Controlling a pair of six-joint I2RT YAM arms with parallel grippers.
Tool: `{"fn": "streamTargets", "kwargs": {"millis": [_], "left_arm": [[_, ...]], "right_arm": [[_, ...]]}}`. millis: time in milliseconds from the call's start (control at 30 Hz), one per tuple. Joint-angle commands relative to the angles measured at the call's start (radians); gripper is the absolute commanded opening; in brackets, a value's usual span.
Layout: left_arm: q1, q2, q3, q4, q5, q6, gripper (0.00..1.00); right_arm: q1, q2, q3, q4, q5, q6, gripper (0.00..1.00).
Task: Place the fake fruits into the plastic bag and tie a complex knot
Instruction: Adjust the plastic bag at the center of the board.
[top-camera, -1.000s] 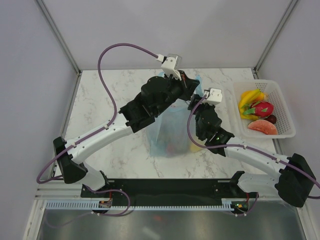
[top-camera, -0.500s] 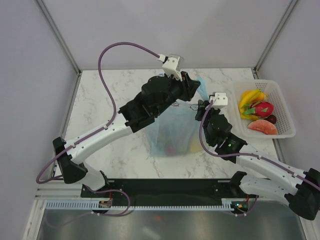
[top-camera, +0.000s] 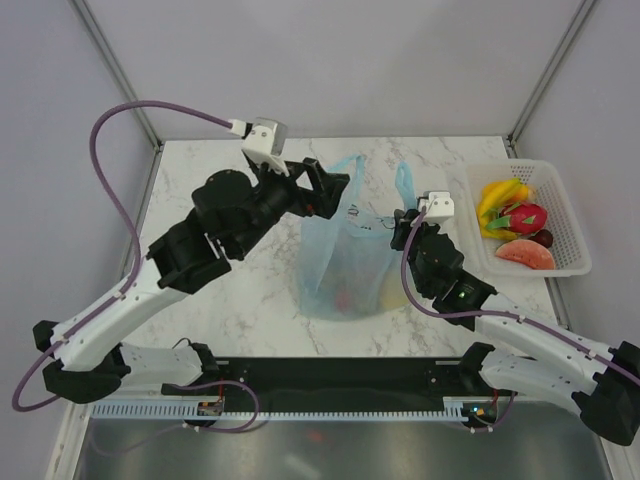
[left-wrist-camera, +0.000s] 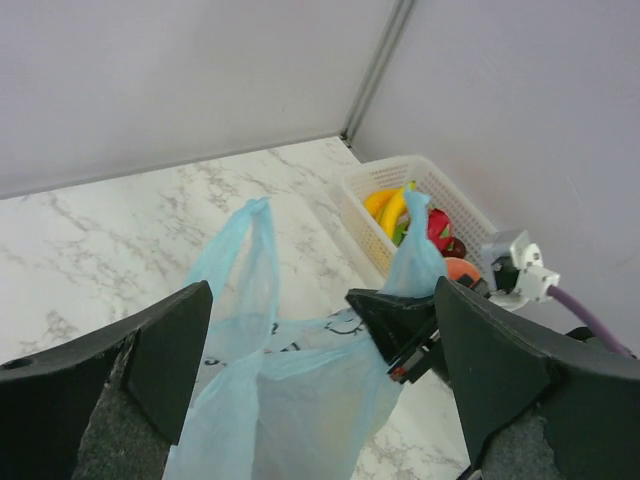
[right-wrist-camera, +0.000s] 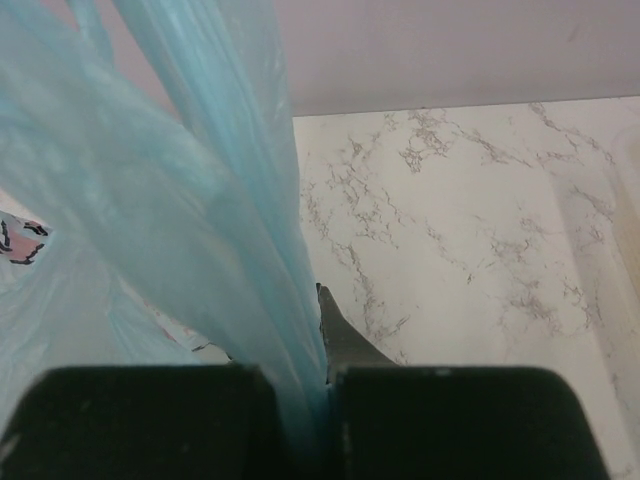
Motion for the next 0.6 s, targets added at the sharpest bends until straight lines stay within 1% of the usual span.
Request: {"fn": "streamTargets", "kwargs": {"millis": [0, 33, 133, 300, 400, 433, 533, 567], "left_arm": [[-0.002, -0.065, -0.1, -0.093, -0.118, 0.014, 1.0], [-0.002, -0.074, -0.156, -0.092, -0.135, 0.0, 1.0], [-0.002, -0.082, -0.244, -0.09, -0.148, -0.028, 1.0], [-0.017, -0.054, -0.333, -0.028, -0.172, -0.056, 1.0], [-0.039, -0.051, -0.408, 0.092, -0.212, -0.005, 1.0], [-0.044, -0.053, -0.419, 0.15, -0.212, 0.035, 1.0], [-0.048, -0.06, -0.45, 0.221, -0.188, 0.125, 1.0], [-0.05, -0.056, -0.448, 0.223, -0.172, 0.148, 1.0]], "right_arm": [[-0.005, -0.03, 0.024, -0.015, -0.004, 0.037, 0.0], [-0.005, -0.03, 0.027, -0.021, -0.004, 0.04, 0.0], [-0.005, -0.03, 0.036, -0.036, -0.002, 0.052, 0.0], [-0.003, -0.027, 0.042, -0.052, 0.002, 0.06, 0.0], [-0.005, -0.028, 0.044, -0.055, 0.007, 0.062, 0.0], [-0.006, -0.028, 0.044, -0.056, 0.007, 0.062, 0.0], [-0.006, -0.028, 0.045, -0.059, 0.007, 0.063, 0.0], [-0.006, -0.03, 0.045, -0.061, 0.007, 0.063, 0.0]]}}
